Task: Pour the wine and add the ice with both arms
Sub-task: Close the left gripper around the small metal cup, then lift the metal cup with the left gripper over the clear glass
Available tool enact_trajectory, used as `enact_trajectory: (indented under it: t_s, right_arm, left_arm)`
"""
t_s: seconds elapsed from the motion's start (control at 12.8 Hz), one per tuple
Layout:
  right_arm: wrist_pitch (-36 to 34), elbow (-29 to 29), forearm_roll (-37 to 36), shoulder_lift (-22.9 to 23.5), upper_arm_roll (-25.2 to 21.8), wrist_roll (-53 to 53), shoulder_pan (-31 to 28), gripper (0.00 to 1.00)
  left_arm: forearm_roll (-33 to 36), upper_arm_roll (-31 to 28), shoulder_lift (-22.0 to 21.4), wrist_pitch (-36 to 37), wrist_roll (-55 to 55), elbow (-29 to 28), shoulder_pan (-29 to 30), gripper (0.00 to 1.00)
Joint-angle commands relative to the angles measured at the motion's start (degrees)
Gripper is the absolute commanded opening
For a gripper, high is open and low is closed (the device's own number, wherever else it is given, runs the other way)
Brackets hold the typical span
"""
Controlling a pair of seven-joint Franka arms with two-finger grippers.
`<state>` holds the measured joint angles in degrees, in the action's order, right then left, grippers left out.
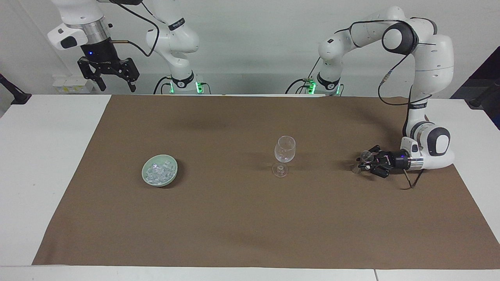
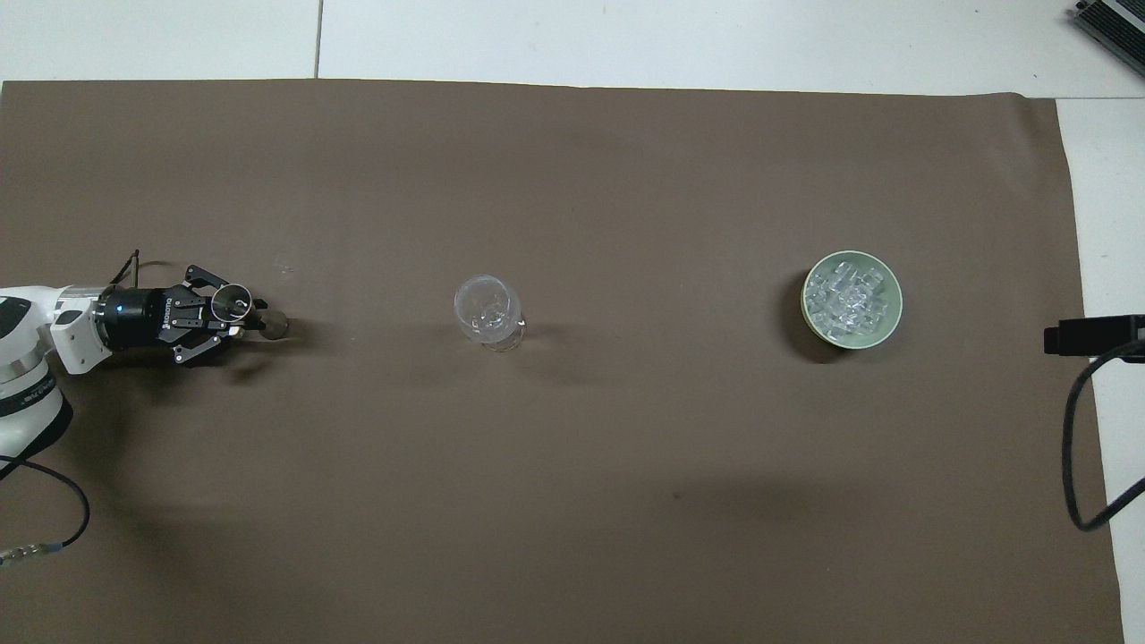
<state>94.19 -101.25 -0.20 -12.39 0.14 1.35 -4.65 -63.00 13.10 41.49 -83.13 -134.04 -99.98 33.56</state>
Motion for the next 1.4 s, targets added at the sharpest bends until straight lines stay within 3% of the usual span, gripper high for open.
enact_trajectory:
  t_s: [0.0, 0.55, 1.33]
  right_arm:
    - [-0.50, 0.18, 1.52, -0.27, 0.21, -0.82, -0.36, 1.00]
    - [-0.50, 0.18, 1.52, -0.27, 0.21, -0.82, -0.36, 1.00]
    - [-0.50, 0.18, 1.52, -0.27, 0.21, -0.82, -0.36, 1.00]
  left_arm:
    - [-1.51, 1.66, -0.18, 1.30, -1.22, -0.40, 0.81, 0.09]
    - [-3.70, 5.97, -5.53, 2.80, -0.78, -0.57, -0.16, 0.04]
    - [-8.18, 5.98, -12.13, -1.24, 1.93, -2.68, -10.70, 0.02]
